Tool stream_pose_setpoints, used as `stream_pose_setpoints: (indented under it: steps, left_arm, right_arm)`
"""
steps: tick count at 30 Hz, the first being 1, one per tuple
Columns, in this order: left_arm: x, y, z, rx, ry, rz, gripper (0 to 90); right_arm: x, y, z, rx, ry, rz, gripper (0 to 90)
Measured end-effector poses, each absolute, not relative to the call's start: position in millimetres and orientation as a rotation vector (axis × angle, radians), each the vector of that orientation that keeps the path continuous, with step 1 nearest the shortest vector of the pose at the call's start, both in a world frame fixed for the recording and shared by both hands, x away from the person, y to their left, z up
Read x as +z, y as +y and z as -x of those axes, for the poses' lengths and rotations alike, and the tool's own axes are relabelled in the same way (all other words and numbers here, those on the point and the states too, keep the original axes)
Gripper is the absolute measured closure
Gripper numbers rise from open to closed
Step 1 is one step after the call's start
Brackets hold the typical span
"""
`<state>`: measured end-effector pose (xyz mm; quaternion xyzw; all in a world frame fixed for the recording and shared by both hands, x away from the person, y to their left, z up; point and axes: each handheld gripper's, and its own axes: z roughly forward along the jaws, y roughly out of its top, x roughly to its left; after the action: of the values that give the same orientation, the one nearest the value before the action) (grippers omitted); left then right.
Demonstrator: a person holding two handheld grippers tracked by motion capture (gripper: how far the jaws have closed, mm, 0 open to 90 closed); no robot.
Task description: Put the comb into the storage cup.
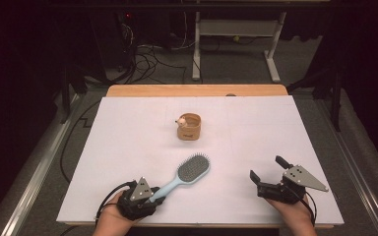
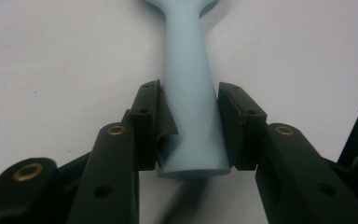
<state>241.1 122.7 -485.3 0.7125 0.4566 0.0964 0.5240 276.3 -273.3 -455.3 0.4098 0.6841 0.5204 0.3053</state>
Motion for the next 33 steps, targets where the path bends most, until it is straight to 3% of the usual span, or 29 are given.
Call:
stream_pose_setpoints:
  steps: [15, 22, 33]
  left_arm:
    - [-485.4, 126.6, -244.6, 0.188, 1.116, -1.667, 60.6]
    - [-477.7, 131.3, -246.4, 0.149, 1.096, -1.579, 44.3]
    - [-468.8, 132.0, -245.3, 0.195, 1.006, -1.467, 19.3]
  right_arm:
    - [-455.4, -273.5, -276.8, 1.379, 1.812, -1.082, 0.3]
    - [-455.9, -273.2, -277.1, 1.379, 1.812, -1.088, 0.3]
    - [-455.6, -272.9, -277.5, 1.383, 1.816, -1.082, 0.4]
